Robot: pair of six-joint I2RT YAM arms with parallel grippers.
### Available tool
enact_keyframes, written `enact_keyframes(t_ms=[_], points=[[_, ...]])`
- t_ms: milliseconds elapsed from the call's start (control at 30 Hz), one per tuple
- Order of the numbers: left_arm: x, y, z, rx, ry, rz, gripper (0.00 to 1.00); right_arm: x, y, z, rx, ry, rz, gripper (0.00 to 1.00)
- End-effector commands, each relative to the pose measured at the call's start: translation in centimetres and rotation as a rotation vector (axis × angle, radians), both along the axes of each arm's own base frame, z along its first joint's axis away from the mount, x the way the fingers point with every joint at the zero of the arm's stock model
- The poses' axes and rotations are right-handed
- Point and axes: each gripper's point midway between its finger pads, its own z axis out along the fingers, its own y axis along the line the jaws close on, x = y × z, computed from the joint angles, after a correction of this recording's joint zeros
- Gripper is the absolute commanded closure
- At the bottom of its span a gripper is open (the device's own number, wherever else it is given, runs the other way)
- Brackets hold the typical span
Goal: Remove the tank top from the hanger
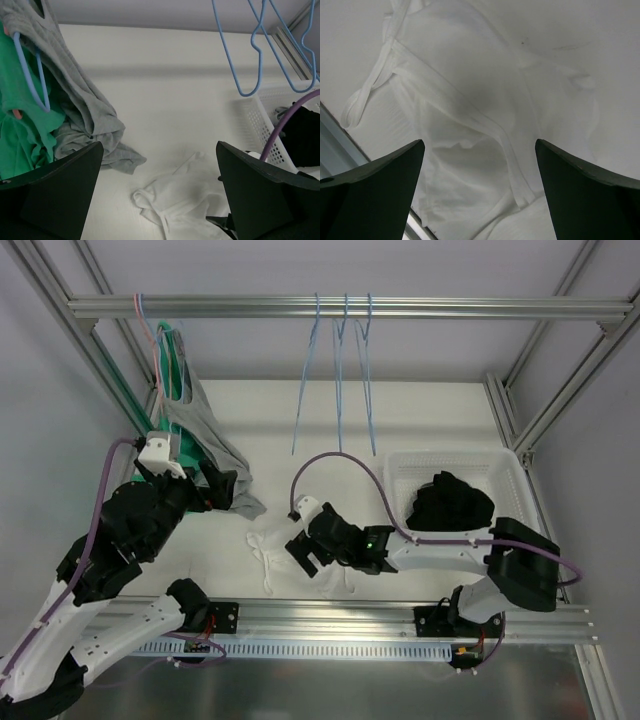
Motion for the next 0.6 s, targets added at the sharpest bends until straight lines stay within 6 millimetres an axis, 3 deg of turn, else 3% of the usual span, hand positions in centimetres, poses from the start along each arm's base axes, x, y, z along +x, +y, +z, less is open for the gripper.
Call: enact_keyframes(t_ms=[0,200,367,433,467,533,567], points=[[-0.7,-0.3,-0.7,-0.014,0.0,-0.038,0.01,1.5,2.4,0.7,-0.016,-0.089,0.038,0.0],[-0.8,-2.0,-4.9,0.075,0.129,-0.114,0.01,1.8,4.3,-2.5,-0.119,-0.083,0.107,0.01],[-0.7,-2.3,-6.8,0.079,0.182,-0.102,0.01,0.4,2.8,-8.5,-0.26,0.04,0.089,0.01],[-0.9,-2.2,-6.5,0.069,0.173,-0.103,0.01,-0.1,2.3,-9.5,-0.267,0.061,0.057,0.07],[-0.9,-1.9,-6.5,0.065,0.169,-0.094,0.01,-0.1,1.9,-9.8,-0.28,0.05,0.04,0.26],[-1.0,-1.7,-6.3,0.057,0.157,-0.088,0.01,0.3,0.4,-10.4,-0.329,-0.016,-0.027,0.47],[-1.1,-1.5,-6.3,0.058,0.155,-0.087,0.01,0.5,0.0,-10.4,-0.339,-0.037,-0.045,0.69]])
